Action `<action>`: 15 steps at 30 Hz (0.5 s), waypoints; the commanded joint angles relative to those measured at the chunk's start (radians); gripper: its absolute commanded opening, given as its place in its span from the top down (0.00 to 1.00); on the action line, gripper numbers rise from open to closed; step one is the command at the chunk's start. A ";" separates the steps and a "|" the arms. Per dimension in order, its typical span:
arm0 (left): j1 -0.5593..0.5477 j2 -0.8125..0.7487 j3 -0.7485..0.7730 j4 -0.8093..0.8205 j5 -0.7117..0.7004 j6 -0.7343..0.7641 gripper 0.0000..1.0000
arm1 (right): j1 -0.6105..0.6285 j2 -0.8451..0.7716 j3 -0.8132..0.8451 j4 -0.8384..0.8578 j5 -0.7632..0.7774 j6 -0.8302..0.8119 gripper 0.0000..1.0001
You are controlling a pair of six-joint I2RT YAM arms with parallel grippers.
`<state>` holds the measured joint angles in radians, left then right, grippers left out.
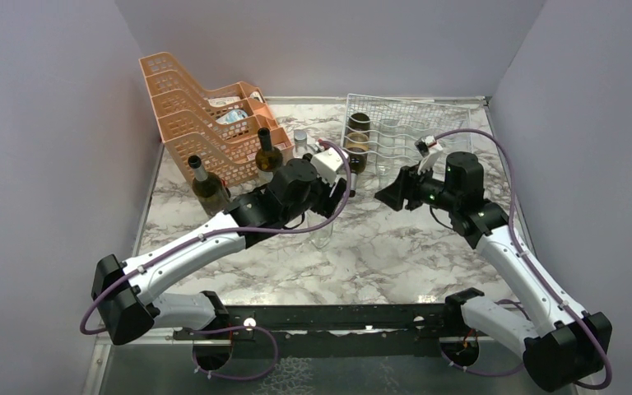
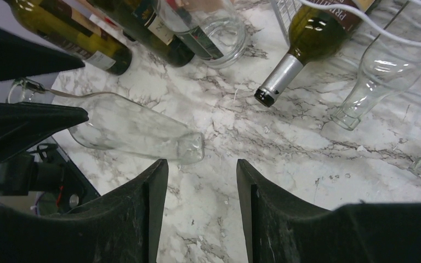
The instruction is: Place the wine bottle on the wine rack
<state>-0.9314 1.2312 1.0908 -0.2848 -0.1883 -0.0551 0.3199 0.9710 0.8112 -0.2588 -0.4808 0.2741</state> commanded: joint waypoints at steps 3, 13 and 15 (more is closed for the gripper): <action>-0.006 -0.096 0.006 0.105 0.028 0.007 0.22 | 0.031 -0.012 -0.006 0.023 -0.132 -0.056 0.38; -0.006 -0.305 -0.058 0.236 -0.161 -0.013 0.19 | 0.287 0.033 0.066 0.148 0.010 -0.096 0.32; -0.006 -0.340 -0.086 0.253 -0.252 -0.031 0.19 | 0.338 0.065 0.089 0.165 0.045 -0.108 0.32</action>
<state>-0.9318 0.9543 1.0657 -0.1066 -0.2516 -0.0555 0.5739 0.9905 0.8330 -0.1780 -0.5293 0.2081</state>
